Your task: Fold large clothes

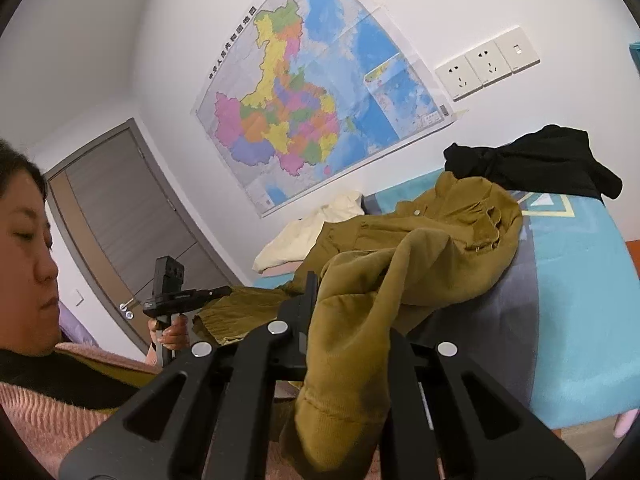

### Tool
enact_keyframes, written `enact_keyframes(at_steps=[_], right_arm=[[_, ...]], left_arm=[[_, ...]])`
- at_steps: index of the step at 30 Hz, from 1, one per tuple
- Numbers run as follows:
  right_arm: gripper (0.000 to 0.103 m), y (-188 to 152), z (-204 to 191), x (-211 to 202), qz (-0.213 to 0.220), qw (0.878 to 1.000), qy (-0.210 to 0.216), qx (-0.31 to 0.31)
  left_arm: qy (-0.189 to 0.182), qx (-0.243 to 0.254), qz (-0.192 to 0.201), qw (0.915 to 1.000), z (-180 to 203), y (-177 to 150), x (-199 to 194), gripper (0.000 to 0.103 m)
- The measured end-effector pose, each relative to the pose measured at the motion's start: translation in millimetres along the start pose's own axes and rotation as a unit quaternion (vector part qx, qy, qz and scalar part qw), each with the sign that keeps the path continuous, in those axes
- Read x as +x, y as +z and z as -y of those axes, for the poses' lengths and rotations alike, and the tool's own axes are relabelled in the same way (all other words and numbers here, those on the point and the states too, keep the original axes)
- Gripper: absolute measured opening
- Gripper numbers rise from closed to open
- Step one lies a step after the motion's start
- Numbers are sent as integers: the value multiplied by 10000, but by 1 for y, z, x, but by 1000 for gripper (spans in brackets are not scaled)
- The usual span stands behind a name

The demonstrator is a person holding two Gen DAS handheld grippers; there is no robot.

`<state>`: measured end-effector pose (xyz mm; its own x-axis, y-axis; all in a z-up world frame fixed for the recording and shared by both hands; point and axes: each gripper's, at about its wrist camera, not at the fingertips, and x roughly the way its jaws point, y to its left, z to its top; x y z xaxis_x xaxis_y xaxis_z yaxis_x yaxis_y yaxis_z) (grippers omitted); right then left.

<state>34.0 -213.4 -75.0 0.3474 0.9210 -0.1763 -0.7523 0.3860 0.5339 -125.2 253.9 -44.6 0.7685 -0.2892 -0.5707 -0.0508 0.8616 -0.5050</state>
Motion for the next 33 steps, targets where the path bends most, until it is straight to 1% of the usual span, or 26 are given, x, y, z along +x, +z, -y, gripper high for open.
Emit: enact_keyframes(at_steps=[6, 11, 20, 27, 33], right_arm=[[7, 12, 4, 8, 11, 10000, -81, -4], [7, 28, 7, 16, 29, 9999, -122, -59], [8, 64, 13, 39, -3, 9996, -227, -174], [8, 88, 27, 55, -30, 9994, -343, -84], [8, 110, 47, 77, -88, 9990, -443, 62]], left_arm=[[55, -57, -48, 10000, -2, 10, 7, 5], [156, 18, -28, 9999, 0, 25, 12, 5], [356, 187, -70, 9992, 4, 66, 27, 6], [452, 200, -148, 9987, 2, 98, 45, 6], [591, 216, -222, 9978, 1, 120, 63, 7]])
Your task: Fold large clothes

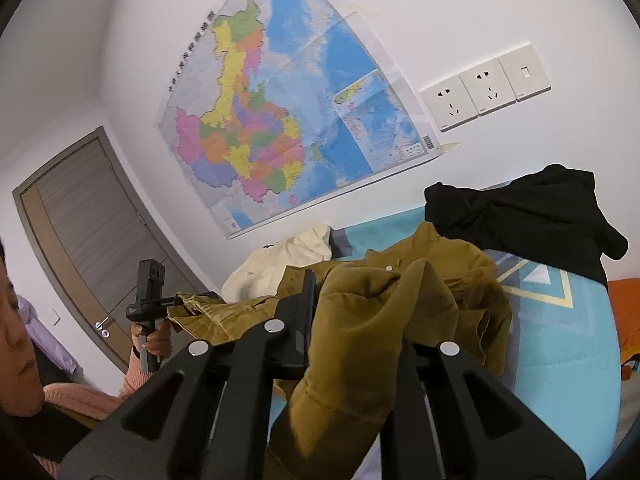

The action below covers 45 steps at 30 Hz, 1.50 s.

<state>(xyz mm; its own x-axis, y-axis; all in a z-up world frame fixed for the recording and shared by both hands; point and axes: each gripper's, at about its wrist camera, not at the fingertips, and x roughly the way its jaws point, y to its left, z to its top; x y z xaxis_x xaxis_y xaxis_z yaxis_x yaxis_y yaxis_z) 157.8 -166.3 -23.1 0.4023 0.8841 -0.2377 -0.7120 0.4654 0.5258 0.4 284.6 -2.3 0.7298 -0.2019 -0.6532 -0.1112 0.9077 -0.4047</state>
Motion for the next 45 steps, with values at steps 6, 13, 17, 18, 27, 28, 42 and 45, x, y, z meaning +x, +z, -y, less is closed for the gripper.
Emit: enact_keyframes(at_steps=[6, 13, 17, 18, 27, 28, 42, 45], right_arm=[[8, 22, 21, 23, -64, 9999, -83, 133], [9, 39, 39, 49, -153, 9994, -181, 257], [9, 48, 53, 64, -209, 9988, -265, 362], [9, 49, 56, 67, -219, 9985, -286, 406], [9, 62, 92, 104, -401, 9952, -449, 767], [9, 62, 94, 107, -419, 9948, -458, 806], [10, 62, 153, 164, -853, 9832, -873, 1358], [11, 58, 168, 175, -918, 9789, -918, 1580]], left_arm=[[97, 56, -35, 9999, -2, 21, 16, 7], [220, 69, -57, 9997, -6, 46, 34, 7], [297, 96, -146, 9994, -9, 58, 47, 7], [315, 98, -178, 9993, -10, 61, 52, 7], [482, -11, -447, 9978, -24, 81, 90, 7], [502, -25, -476, 9976, -26, 82, 93, 7], [664, -395, -1035, 9916, -57, 101, 159, 9], [713, -452, -1127, 9900, -62, 102, 170, 10]])
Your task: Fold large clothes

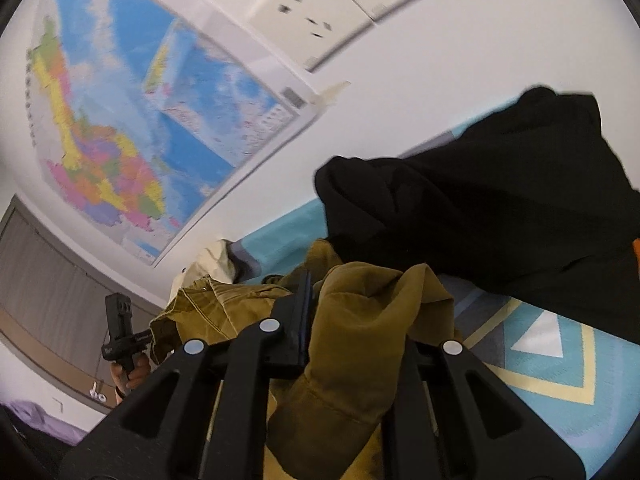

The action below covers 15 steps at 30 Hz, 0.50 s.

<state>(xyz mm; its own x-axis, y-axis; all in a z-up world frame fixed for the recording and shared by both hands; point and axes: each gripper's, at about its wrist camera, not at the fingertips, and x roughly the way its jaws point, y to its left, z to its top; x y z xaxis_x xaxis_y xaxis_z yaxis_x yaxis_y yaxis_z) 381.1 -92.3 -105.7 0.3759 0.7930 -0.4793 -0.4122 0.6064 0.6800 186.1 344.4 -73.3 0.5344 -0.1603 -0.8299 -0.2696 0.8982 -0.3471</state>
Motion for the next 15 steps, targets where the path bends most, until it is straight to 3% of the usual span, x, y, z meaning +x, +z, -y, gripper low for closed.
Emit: enact_keyframes(at_steps=[7, 8, 9, 11, 15], right_arm=[[17, 1, 14, 25, -149, 9994, -203, 241], [28, 0, 13, 25, -131, 9995, -189, 237], [48, 0, 12, 22, -52, 9996, -148, 239], [64, -2, 8, 14, 106, 9997, -5, 234], [64, -10, -12, -4, 283, 9995, 33, -149]], left_arm=[[196, -72, -163, 9996, -1, 6, 19, 10], [205, -79, -174, 9996, -1, 7, 21, 10], [212, -78, -188, 9996, -1, 8, 22, 10], [191, -129, -221, 9995, -1, 9, 24, 10], [162, -216, -249, 9993, -3, 10, 27, 11]])
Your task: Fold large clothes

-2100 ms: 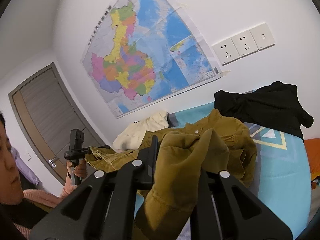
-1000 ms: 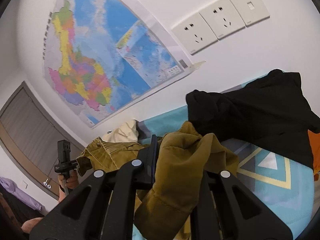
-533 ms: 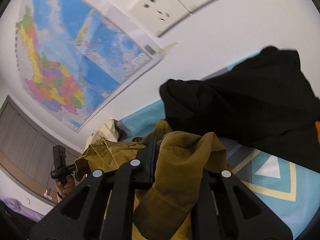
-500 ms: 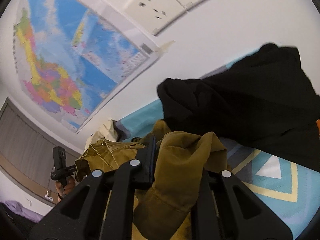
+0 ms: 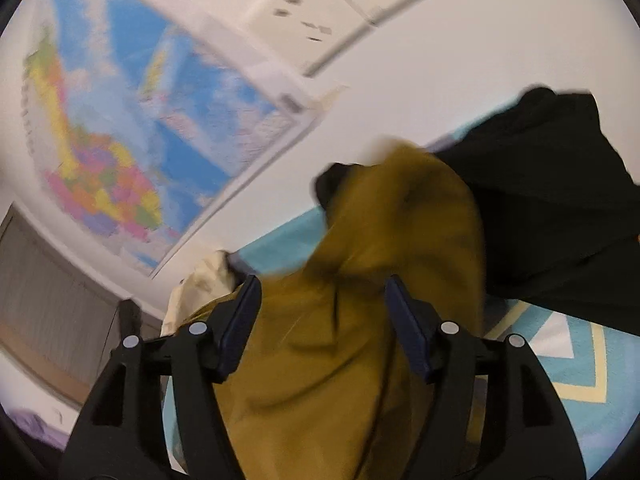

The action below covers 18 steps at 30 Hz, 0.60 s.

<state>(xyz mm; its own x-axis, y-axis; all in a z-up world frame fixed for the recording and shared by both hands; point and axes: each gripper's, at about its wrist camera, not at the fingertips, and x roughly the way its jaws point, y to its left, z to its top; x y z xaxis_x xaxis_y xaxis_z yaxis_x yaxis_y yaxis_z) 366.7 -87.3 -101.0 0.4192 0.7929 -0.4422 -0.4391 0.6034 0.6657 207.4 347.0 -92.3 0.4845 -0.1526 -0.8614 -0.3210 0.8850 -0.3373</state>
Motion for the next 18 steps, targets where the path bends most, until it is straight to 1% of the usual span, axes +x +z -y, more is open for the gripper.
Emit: enact_keyframes(at_steps=[2, 3, 4, 5, 7, 8, 9, 10, 11, 12, 13, 14, 15, 17, 18], right_arm=[[66, -12, -24, -3, -32, 9981, -163, -601], [69, -24, -40, 1, -130, 9931, -363, -1107], [69, -31, -48, 6, -195, 9894, -495, -1348], [69, -42, -58, 18, -341, 9821, -725, -1707], [67, -59, -67, 42, -671, 9700, -979, -2120], [61, -66, -69, 58, -822, 9616, -1204, -2326], [50, -70, -69, 70, -913, 9544, -1390, -2479], [44, -74, -67, 84, -978, 9461, -1637, -2618], [28, -74, -65, 90, -1000, 9425, -1738, -2673], [14, -75, -63, 96, -1039, 9393, -1804, -2729], [9, -75, -61, 99, -1043, 9367, -1848, -2785], [6, -74, -60, 101, -1027, 9362, -1847, -2810], [4, -72, -59, 100, -1009, 9379, -1824, -2774], [3, -68, -60, 94, -863, 9396, -1781, -2792], [3, -66, -62, 93, -800, 9413, -1764, -2764]], left_arm=[[10, 13, 13, 10000, 1, 0, 0, 11], [-3, 2, 14, 10000, 0, 0, 0, 11], [-26, -4, 14, 10000, 0, 0, 0, 11], [-55, -20, 9, 10000, -1, 0, 0, 11], [-116, -67, 14, 9999, -2, 0, -1, 11], [-147, -82, 23, 9999, -3, -1, -1, 12], [-192, -106, 35, 9998, -4, -2, -3, 13], [-266, -133, 37, 9995, -5, -3, -5, 14], [-348, -146, 44, 9993, -8, -3, -9, 18], [-481, -161, 95, 9987, -9, -5, -15, 25], [-524, -166, 184, 9983, -10, -7, -22, 34], [-526, -139, 347, 9979, -11, -8, -31, 53], [-539, -61, 576, 9969, -11, -12, -44, 58], [-685, 88, 811, 9943, -12, -19, -63, 58], [-750, 183, 929, 9927, -13, -22, -72, 59]])
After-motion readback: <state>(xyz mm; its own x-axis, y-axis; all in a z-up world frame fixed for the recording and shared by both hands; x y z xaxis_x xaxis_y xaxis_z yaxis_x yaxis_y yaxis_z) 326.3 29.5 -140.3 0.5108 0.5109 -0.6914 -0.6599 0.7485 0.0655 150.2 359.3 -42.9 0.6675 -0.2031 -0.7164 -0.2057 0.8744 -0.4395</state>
